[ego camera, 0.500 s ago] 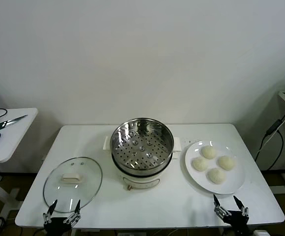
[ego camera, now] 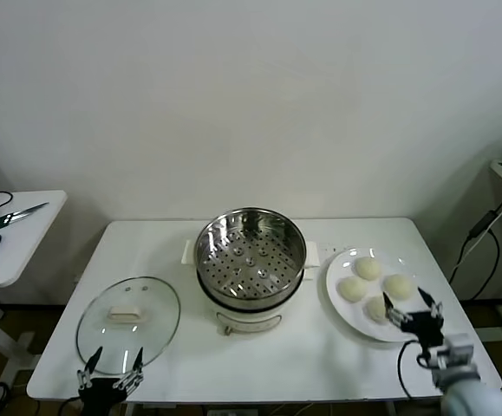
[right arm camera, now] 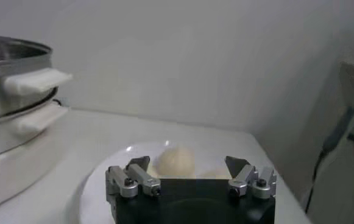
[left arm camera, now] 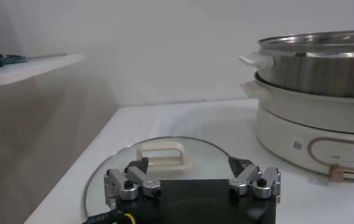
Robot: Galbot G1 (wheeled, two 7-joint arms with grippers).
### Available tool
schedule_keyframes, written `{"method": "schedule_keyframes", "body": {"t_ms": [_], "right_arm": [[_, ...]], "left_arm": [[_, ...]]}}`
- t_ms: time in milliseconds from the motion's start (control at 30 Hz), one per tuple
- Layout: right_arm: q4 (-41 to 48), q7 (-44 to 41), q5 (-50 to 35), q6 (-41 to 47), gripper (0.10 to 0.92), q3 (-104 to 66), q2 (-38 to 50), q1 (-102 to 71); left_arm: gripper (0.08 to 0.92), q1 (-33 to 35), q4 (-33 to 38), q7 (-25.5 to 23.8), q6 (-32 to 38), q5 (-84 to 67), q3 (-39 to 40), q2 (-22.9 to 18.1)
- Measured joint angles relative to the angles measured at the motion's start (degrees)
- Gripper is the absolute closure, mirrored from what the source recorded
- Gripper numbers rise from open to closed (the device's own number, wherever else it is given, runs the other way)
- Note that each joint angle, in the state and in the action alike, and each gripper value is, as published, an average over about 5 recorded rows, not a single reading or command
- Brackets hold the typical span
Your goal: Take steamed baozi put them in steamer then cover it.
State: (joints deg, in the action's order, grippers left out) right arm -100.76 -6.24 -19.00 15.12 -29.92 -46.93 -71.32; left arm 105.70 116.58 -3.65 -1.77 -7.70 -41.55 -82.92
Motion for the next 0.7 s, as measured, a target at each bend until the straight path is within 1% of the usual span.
{"method": "schedule_keyframes", "body": {"t_ms": [167,333,533,700], "right_arm": [[7.7,-13.4,4.8,-1.7,0.203,11.2,10.0,14.6],[15.5,-28.4,9.7,-6.6,0.203,26.9,16.2,32.1],[24.8,-43.4,13.0,-11.4,0.203,49.5,17.9,54.8],[32.6,-52.1,13.5,-13.8,0.203,67.2,15.5,71.5]], "left_arm": [[0.177,-0.4,-0.2,0.0,0.0,0.5,0.1,0.0],[0.177,-0.8,-0.2,0.0,-0.1,1.0,0.3,-0.2],[0.177,-0.7,-0.2,-0.1,-0.1,1.7,0.5,-0.4],[0.177,-0.4,-0.1,-0.1,-0.1,2.2,0.6,-0.5]]}}
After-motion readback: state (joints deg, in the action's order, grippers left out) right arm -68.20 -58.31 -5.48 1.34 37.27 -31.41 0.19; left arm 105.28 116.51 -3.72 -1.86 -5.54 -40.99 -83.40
